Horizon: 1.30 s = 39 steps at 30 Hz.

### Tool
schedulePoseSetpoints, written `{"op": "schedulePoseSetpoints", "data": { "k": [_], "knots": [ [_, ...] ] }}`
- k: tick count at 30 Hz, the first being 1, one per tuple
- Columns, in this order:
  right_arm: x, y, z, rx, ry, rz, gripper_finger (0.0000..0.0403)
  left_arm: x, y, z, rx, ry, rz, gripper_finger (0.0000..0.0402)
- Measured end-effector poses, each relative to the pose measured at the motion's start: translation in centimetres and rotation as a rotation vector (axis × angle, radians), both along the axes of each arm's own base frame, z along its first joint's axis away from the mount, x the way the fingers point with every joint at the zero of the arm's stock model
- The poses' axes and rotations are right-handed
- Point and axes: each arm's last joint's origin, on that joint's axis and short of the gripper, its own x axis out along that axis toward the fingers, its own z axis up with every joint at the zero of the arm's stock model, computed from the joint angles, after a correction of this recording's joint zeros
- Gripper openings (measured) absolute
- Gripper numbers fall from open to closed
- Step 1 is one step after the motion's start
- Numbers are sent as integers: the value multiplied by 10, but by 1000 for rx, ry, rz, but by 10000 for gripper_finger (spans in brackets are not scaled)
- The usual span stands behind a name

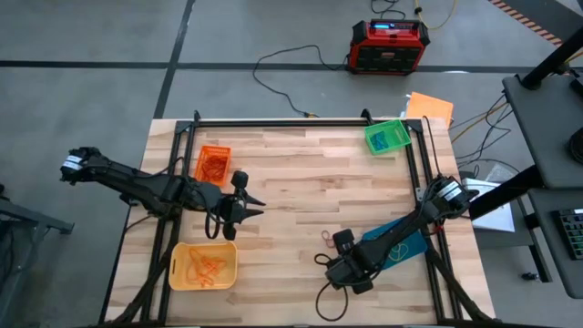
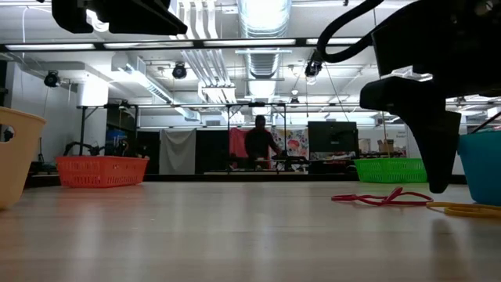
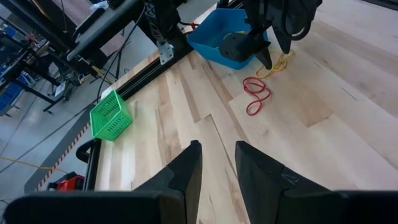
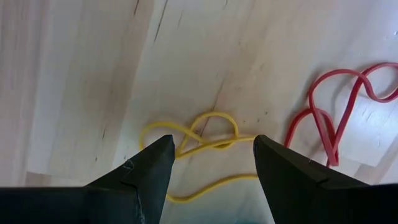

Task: Sort rubber bands into baskets
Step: Put the yellow rubber band into the blue bin

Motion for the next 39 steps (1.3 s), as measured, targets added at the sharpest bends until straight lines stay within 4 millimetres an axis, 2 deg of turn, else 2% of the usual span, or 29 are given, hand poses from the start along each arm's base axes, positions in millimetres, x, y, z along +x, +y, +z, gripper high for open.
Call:
{"op": "schedulePoseSetpoints", "data": {
  "k": [25,30,39],
  "knots": [
    [0,-8,-12,28,-5,-7,208,0,0,0,-8,0,3,82],
    [1,-8,-12,32,-12,-4,157,0,0,0,-8,0,3,82],
    [6,-6,-9,44,-53,-15,20,0,0,0,-8,0,3,82]
  ]
}}
